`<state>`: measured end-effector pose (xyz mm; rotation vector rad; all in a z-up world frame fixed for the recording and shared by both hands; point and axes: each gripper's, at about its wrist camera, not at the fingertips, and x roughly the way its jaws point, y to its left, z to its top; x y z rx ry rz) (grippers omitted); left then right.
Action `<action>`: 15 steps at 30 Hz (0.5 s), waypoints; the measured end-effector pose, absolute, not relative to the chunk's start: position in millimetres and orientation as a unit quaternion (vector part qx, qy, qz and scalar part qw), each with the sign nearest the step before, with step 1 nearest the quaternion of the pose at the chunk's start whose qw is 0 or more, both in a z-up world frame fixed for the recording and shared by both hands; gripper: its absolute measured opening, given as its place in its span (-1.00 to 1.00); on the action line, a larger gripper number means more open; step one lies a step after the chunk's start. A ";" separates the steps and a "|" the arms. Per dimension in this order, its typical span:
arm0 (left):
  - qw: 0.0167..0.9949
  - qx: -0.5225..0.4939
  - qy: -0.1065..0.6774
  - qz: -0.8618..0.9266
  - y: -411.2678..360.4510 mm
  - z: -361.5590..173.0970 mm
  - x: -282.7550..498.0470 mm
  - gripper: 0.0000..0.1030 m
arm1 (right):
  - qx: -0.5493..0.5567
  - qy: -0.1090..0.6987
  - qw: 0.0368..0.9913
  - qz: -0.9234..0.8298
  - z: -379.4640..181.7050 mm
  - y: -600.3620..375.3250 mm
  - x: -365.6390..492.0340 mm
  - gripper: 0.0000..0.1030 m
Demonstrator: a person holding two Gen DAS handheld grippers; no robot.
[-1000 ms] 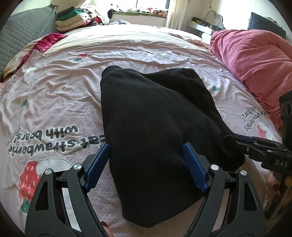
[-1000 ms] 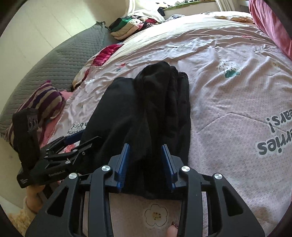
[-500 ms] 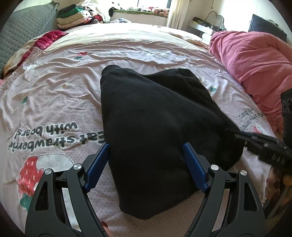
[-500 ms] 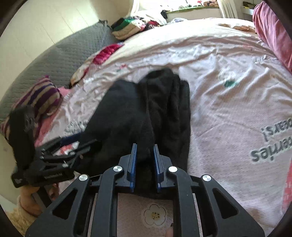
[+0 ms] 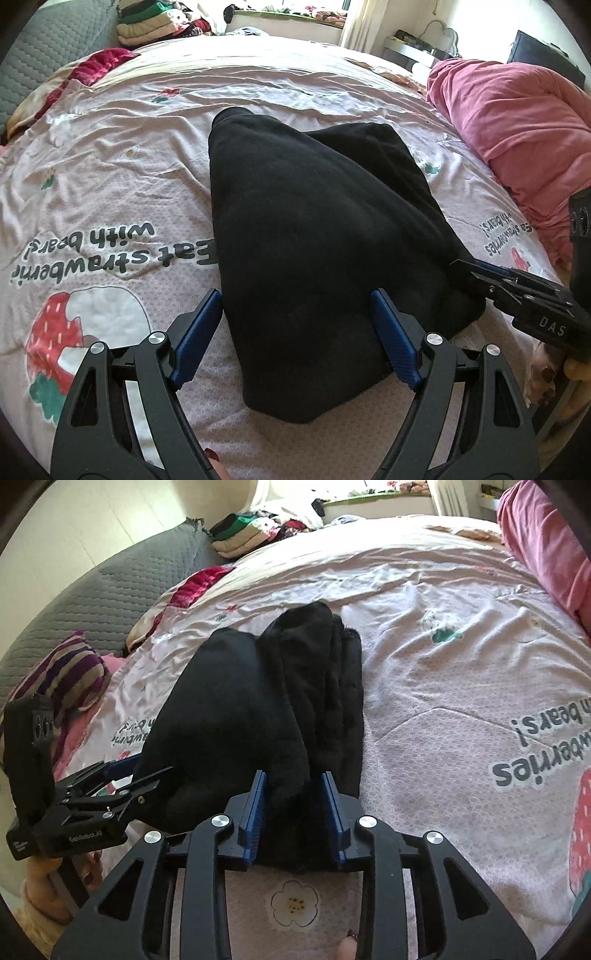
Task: Fold small clothes
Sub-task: 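Open the right tool and withdraw both tools from the sweatshirt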
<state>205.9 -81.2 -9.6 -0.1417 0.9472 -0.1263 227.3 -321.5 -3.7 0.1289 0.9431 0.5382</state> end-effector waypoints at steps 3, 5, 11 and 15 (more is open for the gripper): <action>0.886 -0.066 0.455 -0.061 -80.9 -7.6 202.6 0.43 | 0.031 0.425 0.875 0.230 6.2 -318.5 213.4 -0.03; 0.885 -0.068 0.456 -0.062 -80.2 -6.0 201.2 0.43 | 0.020 0.404 0.887 0.223 15.8 -317.8 205.1 0.00; 0.891 -0.066 0.445 -0.063 -80.4 4.3 192.9 0.43 | 0.015 0.339 0.921 0.193 42.1 -322.9 183.5 0.60; 0.897 -0.072 0.431 -0.069 -76.5 16.5 181.8 0.43 | 0.001 0.303 0.937 0.173 57.1 -321.3 166.3 0.86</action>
